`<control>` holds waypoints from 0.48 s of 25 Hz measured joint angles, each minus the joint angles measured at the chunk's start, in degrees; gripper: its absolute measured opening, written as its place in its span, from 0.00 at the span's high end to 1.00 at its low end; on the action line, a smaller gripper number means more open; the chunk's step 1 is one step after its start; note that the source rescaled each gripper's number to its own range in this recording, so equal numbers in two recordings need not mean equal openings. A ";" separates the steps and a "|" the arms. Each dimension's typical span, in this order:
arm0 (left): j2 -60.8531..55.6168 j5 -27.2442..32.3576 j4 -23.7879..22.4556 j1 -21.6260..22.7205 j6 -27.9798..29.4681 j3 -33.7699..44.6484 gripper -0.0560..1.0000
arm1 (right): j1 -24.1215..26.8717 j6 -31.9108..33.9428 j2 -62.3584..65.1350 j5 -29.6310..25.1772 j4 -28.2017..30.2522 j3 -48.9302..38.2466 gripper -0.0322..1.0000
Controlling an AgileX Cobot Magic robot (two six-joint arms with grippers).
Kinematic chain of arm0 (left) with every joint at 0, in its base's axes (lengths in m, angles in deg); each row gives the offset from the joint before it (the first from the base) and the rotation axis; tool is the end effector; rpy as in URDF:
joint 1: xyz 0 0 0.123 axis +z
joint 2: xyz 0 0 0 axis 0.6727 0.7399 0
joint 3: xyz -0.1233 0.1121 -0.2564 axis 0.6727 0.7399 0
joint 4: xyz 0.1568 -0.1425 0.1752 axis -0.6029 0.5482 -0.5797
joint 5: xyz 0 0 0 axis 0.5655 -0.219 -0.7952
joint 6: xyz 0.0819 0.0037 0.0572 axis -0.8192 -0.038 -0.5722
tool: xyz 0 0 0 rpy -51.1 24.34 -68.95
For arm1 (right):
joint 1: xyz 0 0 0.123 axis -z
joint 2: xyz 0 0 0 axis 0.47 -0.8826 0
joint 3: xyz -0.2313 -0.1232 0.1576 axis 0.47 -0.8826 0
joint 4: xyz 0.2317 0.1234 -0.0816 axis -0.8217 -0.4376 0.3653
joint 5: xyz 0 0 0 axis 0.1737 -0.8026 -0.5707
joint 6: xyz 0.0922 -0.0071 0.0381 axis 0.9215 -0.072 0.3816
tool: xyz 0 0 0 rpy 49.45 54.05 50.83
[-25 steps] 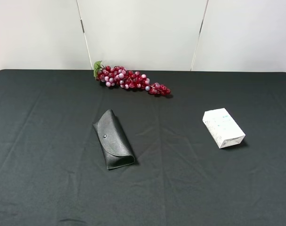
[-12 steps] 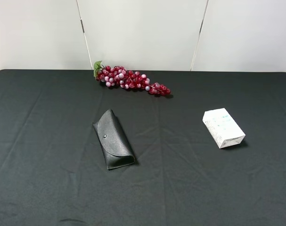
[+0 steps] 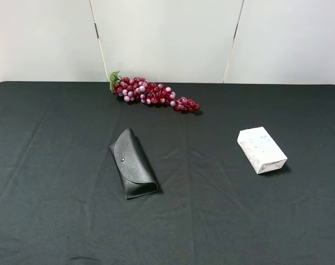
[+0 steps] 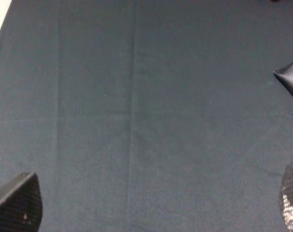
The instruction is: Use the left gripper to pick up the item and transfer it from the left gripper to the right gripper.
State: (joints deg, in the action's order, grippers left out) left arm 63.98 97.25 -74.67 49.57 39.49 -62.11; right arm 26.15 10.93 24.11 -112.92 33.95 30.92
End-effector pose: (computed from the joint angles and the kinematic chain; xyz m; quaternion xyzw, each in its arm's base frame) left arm 0.0032 -0.0037 0.2826 -0.0172 0.8535 0.0315 0.5198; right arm 0.0039 0.0059 0.2856 -0.0024 0.8439 0.0502 0.5342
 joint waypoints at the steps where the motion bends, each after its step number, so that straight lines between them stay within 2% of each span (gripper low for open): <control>1: 0.00 0.00 0.00 0.00 0.00 0.00 0.02 | 1.52 0.00 0.00 0.00 0.00 0.00 0.00; 4: 0.00 0.00 -0.01 0.00 0.00 0.00 0.02 | 3.67 0.00 0.00 0.00 0.00 0.00 0.00; 12: 0.00 0.00 -0.01 0.00 0.00 0.00 0.02 | 3.94 0.00 0.00 0.00 -0.10 0.00 0.00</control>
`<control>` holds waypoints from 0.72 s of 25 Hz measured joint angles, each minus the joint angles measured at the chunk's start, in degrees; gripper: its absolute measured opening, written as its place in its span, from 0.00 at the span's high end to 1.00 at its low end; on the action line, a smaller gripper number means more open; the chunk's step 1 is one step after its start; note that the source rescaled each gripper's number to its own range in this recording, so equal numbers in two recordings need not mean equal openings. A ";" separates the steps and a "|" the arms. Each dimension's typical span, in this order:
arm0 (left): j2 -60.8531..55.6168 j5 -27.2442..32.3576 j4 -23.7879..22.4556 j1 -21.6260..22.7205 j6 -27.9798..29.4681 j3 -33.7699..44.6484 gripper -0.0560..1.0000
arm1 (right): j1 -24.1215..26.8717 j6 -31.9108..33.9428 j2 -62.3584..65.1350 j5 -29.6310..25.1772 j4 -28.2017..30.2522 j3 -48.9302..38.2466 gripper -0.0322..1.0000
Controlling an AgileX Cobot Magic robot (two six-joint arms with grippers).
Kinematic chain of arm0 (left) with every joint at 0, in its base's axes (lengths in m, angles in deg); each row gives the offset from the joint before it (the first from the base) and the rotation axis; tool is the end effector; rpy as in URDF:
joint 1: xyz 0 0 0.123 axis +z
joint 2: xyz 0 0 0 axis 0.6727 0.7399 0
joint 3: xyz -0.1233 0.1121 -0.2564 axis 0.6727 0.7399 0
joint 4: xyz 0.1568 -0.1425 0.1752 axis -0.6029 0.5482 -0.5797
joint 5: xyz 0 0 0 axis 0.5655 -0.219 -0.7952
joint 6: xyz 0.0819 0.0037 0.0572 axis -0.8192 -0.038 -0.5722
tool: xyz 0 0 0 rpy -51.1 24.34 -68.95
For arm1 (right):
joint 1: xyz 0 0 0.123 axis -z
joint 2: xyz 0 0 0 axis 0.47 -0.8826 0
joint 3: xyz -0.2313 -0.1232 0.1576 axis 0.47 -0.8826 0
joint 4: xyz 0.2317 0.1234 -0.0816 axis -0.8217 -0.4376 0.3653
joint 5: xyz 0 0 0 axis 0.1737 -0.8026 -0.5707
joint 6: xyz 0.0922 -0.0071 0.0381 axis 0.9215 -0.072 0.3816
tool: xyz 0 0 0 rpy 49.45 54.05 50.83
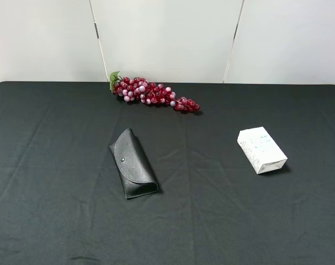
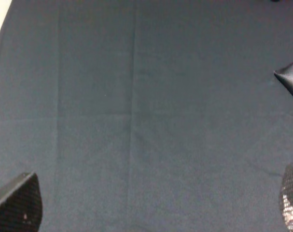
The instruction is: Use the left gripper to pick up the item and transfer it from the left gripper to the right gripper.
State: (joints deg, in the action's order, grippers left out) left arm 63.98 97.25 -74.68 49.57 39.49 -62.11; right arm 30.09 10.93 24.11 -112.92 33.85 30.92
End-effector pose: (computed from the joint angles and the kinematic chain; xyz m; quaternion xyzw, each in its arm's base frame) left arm 0.0032 -0.0037 0.2826 -0.0172 0.8535 0.0316 0.5198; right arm 0.0043 0.0058 0.2856 0.0266 0.8434 0.0327 0.5356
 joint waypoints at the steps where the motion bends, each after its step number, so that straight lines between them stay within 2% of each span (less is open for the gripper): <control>1: 0.00 0.00 0.00 0.00 0.00 0.00 0.02 | 0.00 0.00 0.00 0.00 0.00 0.00 0.00; 18: 0.00 0.00 0.00 0.00 0.00 0.00 0.02 | 0.00 0.00 0.00 0.00 0.00 0.00 0.00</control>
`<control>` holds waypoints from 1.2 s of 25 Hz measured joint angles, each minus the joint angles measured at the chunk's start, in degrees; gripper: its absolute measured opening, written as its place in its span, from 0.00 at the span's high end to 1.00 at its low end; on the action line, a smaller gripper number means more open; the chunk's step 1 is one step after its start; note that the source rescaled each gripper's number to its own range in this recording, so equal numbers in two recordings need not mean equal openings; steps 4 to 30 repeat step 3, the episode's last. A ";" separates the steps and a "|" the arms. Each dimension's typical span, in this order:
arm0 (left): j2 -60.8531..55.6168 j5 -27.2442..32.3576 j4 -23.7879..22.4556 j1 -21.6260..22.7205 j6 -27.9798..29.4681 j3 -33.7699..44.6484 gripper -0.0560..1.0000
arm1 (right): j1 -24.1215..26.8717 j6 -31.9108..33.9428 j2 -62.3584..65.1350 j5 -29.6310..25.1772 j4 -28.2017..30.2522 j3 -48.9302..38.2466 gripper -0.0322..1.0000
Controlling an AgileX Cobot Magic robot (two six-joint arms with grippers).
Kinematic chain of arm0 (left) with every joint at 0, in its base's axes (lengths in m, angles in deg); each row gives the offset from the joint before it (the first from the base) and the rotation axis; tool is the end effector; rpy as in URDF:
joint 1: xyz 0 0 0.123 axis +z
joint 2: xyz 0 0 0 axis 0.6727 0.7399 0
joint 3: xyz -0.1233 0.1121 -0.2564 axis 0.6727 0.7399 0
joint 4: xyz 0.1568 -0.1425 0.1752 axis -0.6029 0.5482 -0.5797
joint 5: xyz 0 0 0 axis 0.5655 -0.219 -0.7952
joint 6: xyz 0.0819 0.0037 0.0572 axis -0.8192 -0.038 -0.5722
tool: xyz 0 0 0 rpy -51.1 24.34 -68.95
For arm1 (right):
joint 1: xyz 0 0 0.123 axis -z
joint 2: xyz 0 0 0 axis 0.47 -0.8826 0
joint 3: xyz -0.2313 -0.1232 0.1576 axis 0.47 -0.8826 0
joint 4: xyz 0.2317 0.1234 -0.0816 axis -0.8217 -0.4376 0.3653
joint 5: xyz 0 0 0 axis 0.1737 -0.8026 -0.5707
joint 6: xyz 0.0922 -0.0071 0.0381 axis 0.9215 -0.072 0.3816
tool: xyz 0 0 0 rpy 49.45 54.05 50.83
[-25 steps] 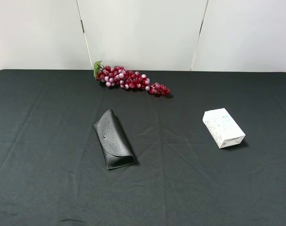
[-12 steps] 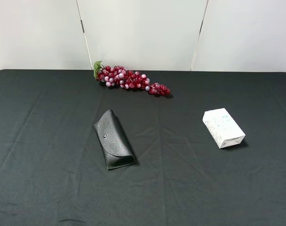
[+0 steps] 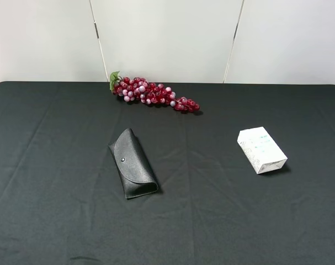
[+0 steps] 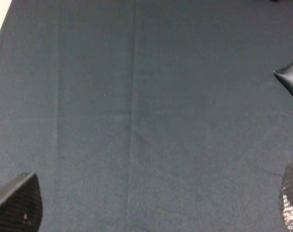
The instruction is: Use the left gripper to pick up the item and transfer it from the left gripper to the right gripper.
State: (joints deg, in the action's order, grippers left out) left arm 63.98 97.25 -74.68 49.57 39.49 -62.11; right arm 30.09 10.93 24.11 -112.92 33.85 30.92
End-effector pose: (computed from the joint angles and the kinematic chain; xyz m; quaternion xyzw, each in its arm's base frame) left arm 0.0032 -0.0037 0.2826 -0.0172 0.8535 0.0316 0.5198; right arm 0.0043 0.0058 0.2856 0.0266 0.8434 0.0327 0.5356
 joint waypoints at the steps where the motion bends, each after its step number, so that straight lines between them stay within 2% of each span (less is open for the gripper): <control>1: 0.00 0.00 0.00 0.00 0.00 0.00 0.02 | 0.00 0.00 0.00 0.00 0.00 0.00 0.00; 30: 0.00 0.00 0.00 0.00 0.00 0.00 0.02 | 0.00 0.00 0.00 0.00 0.00 0.00 0.00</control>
